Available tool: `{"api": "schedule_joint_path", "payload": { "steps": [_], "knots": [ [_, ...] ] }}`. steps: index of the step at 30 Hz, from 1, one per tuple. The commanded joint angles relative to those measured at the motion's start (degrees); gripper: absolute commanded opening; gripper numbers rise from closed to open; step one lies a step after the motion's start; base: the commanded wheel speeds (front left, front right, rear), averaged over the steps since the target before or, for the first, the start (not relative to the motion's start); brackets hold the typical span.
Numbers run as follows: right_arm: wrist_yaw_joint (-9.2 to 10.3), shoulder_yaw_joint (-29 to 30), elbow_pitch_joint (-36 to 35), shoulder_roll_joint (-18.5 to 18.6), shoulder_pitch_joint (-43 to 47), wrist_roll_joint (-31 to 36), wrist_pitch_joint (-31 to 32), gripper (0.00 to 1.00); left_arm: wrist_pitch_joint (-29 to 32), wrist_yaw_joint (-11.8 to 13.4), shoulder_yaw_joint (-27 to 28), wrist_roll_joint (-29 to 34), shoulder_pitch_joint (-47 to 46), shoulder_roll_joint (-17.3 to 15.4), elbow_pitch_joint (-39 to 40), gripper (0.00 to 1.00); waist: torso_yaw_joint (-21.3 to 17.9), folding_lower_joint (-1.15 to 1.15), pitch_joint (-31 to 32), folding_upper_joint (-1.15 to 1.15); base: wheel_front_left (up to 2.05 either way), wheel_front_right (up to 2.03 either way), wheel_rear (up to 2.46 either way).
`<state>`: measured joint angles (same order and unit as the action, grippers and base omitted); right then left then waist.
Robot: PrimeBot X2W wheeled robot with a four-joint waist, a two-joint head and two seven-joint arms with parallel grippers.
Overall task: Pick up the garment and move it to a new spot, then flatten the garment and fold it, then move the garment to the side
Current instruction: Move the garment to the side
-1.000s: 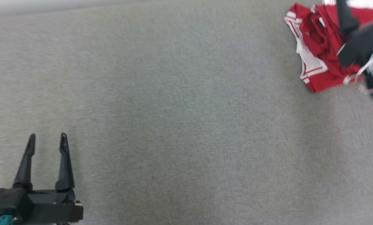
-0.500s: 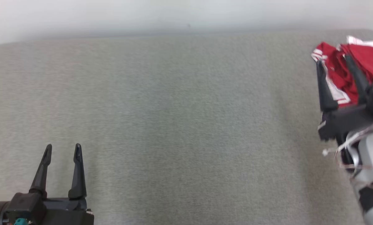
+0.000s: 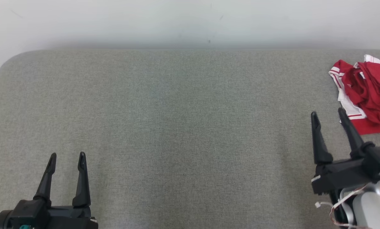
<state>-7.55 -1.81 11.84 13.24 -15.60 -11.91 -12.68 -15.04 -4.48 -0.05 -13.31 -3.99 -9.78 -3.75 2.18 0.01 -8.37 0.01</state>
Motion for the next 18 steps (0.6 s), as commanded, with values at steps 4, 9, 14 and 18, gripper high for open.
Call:
{"api": "schedule_joint_path", "payload": {
  "steps": [4,9,14,18],
  "knots": [
    [0.17,-0.05,-3.27,-2.22,4.82,0.86,0.3,1.0,-0.16,-0.28,0.44,0.48,0.64,0.52,-0.59,1.0,-0.33,-0.01,0.63,-0.01,0.0,0.0,0.0],
    [0.17,0.43,-4.81,-3.73,8.37,0.47,0.19,1.0,-0.16,-0.46,0.81,0.58,1.18,1.01,-1.18,1.0,-0.75,-0.01,1.46,-0.01,0.0,0.0,0.0],
    [0.17,1.32,-5.06,-4.41,10.83,0.02,0.11,1.0,-0.16,-0.82,0.71,0.67,1.65,1.17,-2.04,1.0,-0.69,-0.01,2.54,-0.01,0.0,0.0,0.0],
    [0.17,2.46,-5.48,-5.3,13.81,0.04,0.09,1.0,-0.17,-0.99,0.88,0.68,2.14,1.6,-2.9,1.0,-0.53,-0.01,3.76,-0.01,0.0,0.0,0.0]
  ]
}}
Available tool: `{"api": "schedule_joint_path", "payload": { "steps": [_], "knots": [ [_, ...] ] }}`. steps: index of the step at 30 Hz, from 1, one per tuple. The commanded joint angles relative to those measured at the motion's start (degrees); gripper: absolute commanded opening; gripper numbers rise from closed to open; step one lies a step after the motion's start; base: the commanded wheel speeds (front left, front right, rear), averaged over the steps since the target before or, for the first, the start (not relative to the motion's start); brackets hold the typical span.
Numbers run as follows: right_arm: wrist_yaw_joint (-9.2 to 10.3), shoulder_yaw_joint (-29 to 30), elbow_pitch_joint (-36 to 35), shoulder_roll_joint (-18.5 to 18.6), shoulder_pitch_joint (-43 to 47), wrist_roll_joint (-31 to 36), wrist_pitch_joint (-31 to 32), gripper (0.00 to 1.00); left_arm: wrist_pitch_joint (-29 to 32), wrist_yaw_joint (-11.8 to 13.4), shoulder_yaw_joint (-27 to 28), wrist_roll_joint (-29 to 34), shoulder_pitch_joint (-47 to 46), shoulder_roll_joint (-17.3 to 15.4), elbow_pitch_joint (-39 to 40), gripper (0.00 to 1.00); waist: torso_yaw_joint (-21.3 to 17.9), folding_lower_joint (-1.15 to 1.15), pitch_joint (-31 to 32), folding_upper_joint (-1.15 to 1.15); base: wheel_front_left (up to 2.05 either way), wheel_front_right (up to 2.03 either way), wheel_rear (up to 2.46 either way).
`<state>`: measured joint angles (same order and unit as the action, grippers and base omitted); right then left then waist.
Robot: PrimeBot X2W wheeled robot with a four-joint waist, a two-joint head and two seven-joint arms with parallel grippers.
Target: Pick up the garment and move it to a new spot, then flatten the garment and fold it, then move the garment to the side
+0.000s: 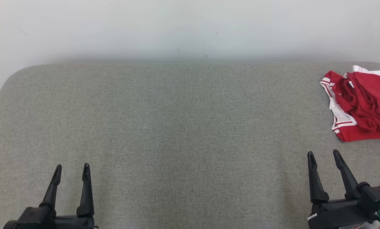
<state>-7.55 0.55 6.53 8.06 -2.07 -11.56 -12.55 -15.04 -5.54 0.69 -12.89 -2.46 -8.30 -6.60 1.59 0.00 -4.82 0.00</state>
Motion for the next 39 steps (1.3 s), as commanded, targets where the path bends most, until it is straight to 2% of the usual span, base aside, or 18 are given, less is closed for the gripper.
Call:
{"api": "schedule_joint_path", "payload": {
  "steps": [1,23,24,29,39],
  "knots": [
    [0.17,0.18,-0.27,-0.24,0.77,-0.17,-0.06,1.0,-0.17,0.03,0.17,0.21,0.7,0.25,-0.2,1.0,0.07,0.0,0.34,0.0,0.0,0.0,0.0],
    [0.17,0.52,0.49,-2.35,4.72,0.47,-1.06,1.0,-0.17,-0.38,0.25,1.56,1.4,0.14,-3.93,1.0,-1.07,0.0,2.49,0.0,0.0,0.0,0.0],
    [0.0,0.38,0.46,-2.18,4.38,0.15,-0.84,0.0,0.0,-0.45,0.21,0.89,0.93,0.22,-3.83,0.0,-1.08,0.0,2.5,0.0,0.0,0.0,0.0],
    [-0.01,0.13,2.95,-2.47,5.09,-0.2,-0.45,0.0,0.39,-0.5,-0.02,0.33,1.7,0.95,-6.39,0.0,-1.11,0.0,2.55,0.0,0.0,0.0,0.0],
    [0.0,0.67,3.44,-2.66,3.92,-10.31,1.8,0.0,3.2,-0.68,0.93,-9.43,0.8,1.49,-6.7,0.0,-1.14,0.0,2.7,0.0,0.0,0.0,0.0]
  ]
}}
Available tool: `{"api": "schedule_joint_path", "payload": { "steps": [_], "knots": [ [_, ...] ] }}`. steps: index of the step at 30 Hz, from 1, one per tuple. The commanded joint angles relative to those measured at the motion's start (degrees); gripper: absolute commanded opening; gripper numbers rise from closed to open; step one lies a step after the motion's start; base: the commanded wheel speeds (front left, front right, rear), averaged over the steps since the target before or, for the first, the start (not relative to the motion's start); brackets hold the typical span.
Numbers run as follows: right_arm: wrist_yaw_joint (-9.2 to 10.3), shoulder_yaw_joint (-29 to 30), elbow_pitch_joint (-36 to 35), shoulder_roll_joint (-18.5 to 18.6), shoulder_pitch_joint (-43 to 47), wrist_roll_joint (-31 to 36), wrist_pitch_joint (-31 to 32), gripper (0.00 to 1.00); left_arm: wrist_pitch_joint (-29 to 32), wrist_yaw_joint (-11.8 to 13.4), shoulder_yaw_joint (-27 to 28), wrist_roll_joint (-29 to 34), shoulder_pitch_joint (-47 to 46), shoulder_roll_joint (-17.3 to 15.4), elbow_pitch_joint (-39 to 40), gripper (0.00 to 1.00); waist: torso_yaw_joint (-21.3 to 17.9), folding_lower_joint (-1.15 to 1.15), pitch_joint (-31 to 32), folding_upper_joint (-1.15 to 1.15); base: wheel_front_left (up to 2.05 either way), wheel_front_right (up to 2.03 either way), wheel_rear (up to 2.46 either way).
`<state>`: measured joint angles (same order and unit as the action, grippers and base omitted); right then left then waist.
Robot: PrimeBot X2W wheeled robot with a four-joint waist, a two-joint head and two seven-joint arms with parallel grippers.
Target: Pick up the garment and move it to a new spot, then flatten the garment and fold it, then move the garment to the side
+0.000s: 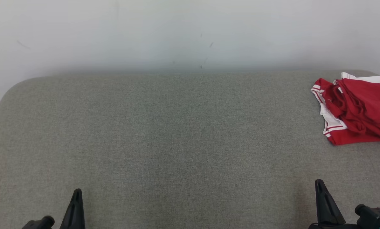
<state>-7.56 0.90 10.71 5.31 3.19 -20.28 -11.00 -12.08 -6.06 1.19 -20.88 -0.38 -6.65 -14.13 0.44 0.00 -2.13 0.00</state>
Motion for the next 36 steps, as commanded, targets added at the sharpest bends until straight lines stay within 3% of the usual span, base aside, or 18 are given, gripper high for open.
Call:
{"api": "schedule_joint_path", "payload": {
  "steps": [1,36],
  "knots": [
    [0.01,0.39,-0.67,0.06,-1.47,-2.65,0.49,0.0,0.5,-0.19,0.48,-2.48,-1.35,-0.1,0.85,0.0,0.0,0.0,0.02,0.0,0.0,0.0,0.0],
    [0.05,2.33,0.95,-0.74,-5.04,-32.77,7.52,0.0,8.17,-0.77,2.52,-32.13,-3.45,1.54,0.73,0.0,-0.14,0.0,0.61,0.0,0.0,0.0,0.0]
  ]
}}
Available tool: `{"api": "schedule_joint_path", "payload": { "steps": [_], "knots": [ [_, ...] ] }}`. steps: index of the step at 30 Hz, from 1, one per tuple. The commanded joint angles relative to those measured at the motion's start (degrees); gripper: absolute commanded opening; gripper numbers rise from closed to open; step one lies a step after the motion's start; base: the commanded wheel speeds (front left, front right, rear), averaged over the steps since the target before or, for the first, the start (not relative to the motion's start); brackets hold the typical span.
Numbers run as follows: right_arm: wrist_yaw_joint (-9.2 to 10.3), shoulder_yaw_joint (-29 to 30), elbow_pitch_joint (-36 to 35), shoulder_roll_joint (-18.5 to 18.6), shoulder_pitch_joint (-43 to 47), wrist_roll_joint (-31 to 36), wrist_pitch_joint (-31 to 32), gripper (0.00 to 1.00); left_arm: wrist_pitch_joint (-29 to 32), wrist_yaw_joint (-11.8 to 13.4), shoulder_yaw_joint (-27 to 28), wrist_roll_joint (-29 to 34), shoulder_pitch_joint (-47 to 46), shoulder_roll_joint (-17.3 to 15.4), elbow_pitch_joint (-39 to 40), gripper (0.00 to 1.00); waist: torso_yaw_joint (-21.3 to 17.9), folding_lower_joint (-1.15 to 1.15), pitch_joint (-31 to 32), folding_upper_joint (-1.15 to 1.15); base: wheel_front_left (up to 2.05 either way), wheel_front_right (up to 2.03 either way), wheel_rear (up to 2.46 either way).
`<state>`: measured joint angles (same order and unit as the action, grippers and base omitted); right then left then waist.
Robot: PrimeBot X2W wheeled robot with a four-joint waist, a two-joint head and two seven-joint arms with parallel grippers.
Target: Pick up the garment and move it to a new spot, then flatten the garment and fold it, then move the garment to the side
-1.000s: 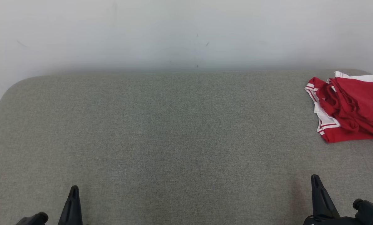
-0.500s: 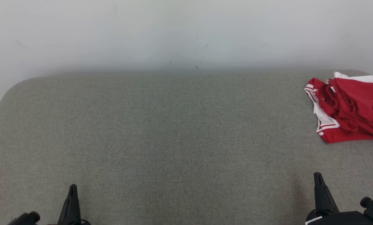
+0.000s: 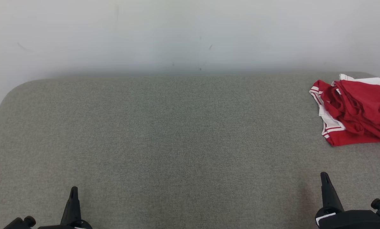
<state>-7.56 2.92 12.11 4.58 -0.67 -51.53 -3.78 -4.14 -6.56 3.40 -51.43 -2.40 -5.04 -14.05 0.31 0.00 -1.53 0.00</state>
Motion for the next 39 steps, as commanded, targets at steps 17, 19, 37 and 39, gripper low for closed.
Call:
{"api": "schedule_joint_path", "payload": {
  "steps": [17,19,37,39],
  "knots": [
    [0.06,1.13,0.14,-0.38,-2.43,-12.54,2.99,0.0,3.19,-0.54,1.16,-12.42,-2.14,0.55,0.49,0.0,-0.07,0.0,0.3,0.0,0.0,0.0,0.0],
    [0.07,1.21,0.22,-0.42,-2.57,-13.64,3.28,0.0,3.5,-0.57,1.24,-13.64,-2.27,0.63,0.47,0.0,-0.07,0.0,0.33,0.0,0.0,0.0,0.0],
    [0.08,1.99,0.81,-0.8,-3.72,-23.42,5.77,0.0,6.11,-0.66,1.96,-23.2,-2.93,1.2,0.33,0.0,-0.14,0.0,0.63,0.0,0.0,0.0,0.0],
    [0.09,2.06,0.87,-0.84,-3.86,-24.32,5.94,0.0,6.3,-0.69,2.02,-24.28,-2.96,1.26,0.31,0.0,-0.15,0.0,0.67,0.0,0.0,0.0,0.0]
  ]
}}
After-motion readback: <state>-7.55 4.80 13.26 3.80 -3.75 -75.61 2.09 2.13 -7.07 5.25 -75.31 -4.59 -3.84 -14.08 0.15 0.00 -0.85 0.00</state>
